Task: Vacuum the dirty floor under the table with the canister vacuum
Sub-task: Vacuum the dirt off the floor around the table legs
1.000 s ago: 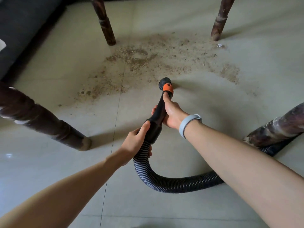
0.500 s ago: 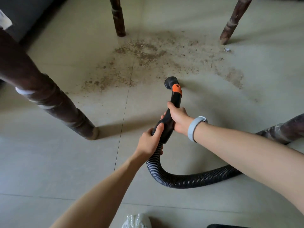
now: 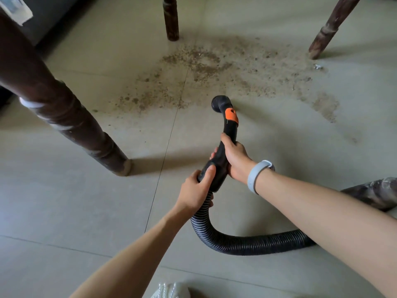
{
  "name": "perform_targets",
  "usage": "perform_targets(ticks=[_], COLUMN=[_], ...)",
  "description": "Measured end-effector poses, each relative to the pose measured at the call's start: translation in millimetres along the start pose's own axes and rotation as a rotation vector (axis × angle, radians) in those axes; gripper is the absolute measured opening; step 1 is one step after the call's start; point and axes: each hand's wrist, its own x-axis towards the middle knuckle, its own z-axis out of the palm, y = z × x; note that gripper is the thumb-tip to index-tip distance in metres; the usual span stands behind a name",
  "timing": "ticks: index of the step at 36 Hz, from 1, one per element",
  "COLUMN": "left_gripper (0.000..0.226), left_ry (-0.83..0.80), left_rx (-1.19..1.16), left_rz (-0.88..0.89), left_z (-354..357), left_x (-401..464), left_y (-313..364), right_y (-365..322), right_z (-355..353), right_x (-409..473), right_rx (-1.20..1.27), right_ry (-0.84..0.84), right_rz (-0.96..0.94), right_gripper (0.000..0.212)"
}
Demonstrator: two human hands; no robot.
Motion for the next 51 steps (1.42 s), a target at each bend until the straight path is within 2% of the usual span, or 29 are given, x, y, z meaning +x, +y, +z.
perform_targets(ticks=[8,21,26,40,51], left_gripper=[0.035,0.044,0.050,0.043,0.041], left_ry=[-0.066,0.018,0.048,0.118,0.100], left_rx=[-0.075,-0.176,-0.202,-0.187,-0.169], left_rz=[-0.060,-0.082,-0.093,-0.062,-0.032], left_z=[3,-14,-20,-35,-35], left_x=[-15,-14,-11,-4,-2], left_y=[-8,-7,-8,-15,-17], right_y=[13,10,9,15,16], right_z=[-7,25,37,59,59], right_x=[0,9,13,19,17], right_rx=[0.009,-0.093,-0.154,-0.191,-0.214], right_ry=[-0.099,-0.224,-0.239,-0.264,-0.279], right_rz=[0.016,0.044,0.018,-0.011,-0.051], right_gripper=[0.026,0.025,0.026,0.027,0.027])
